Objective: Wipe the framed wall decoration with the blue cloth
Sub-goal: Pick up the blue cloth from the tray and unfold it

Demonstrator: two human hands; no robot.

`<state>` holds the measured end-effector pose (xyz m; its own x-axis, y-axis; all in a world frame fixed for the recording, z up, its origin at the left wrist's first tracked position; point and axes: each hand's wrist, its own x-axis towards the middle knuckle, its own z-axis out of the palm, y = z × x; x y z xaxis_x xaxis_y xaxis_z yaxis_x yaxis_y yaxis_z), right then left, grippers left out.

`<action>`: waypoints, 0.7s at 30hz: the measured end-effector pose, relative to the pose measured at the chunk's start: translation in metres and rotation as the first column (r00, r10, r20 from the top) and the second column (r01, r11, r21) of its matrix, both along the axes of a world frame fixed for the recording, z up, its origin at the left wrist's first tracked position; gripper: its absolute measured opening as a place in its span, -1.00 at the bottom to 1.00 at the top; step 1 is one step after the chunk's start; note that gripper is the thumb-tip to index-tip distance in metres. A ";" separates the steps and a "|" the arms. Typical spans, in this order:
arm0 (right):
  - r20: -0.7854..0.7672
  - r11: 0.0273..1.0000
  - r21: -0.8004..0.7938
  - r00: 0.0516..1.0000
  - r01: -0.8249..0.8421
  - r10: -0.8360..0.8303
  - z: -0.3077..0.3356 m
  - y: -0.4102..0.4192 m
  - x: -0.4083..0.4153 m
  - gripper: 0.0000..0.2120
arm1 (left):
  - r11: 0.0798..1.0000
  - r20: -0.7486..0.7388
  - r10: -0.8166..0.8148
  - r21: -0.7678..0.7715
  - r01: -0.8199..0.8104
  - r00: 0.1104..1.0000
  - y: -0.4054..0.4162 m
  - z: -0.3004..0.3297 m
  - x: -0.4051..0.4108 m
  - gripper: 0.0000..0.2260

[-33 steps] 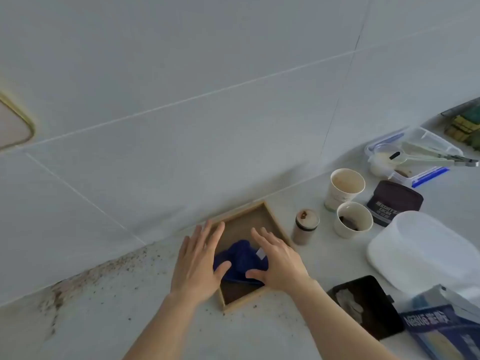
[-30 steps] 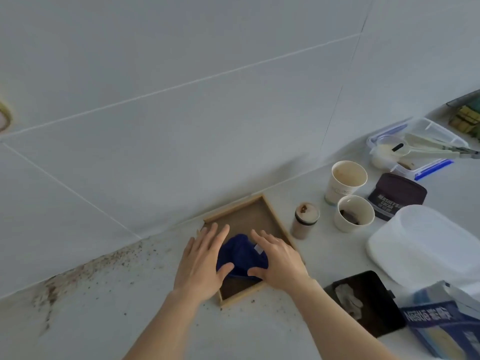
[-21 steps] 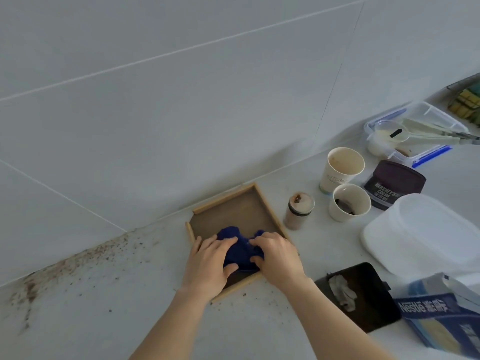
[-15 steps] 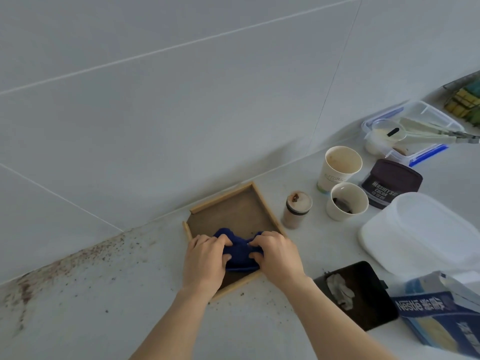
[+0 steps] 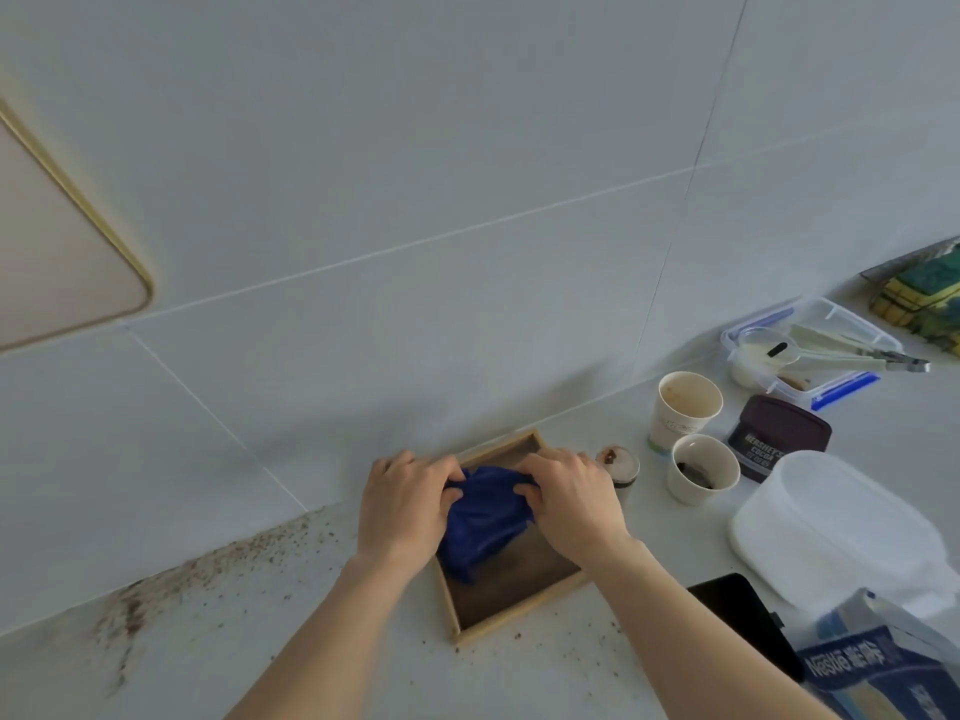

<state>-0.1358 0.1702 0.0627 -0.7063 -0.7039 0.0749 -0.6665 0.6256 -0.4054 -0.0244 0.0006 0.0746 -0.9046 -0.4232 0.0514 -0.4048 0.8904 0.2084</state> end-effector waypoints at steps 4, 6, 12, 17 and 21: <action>-0.090 0.999 -0.037 0.996 -0.010 0.007 0.044 -0.013 0.006 -0.82 | 0.998 -0.041 0.006 -0.056 -0.008 0.999 -0.015 0.046 0.009 -0.84; -0.138 0.998 -0.064 0.990 -0.022 0.013 0.066 -0.021 0.012 -0.81 | 0.997 -0.071 0.007 -0.078 -0.012 0.997 -0.024 0.069 0.018 -0.85; -0.264 0.991 -0.117 0.964 -0.067 0.034 0.131 -0.051 0.046 -0.79 | 0.989 -0.177 0.001 -0.145 -0.027 0.984 -0.051 0.137 0.063 -0.86; -0.357 0.982 -0.160 0.934 -0.100 0.037 0.185 -0.081 0.092 -0.79 | 0.979 -0.263 0.009 -0.193 -0.062 0.965 -0.079 0.187 0.115 -0.87; -0.404 0.972 -0.196 0.914 -0.128 0.039 0.222 -0.108 0.132 -0.79 | 0.974 -0.328 0.020 -0.209 -0.093 0.944 -0.103 0.220 0.160 -0.88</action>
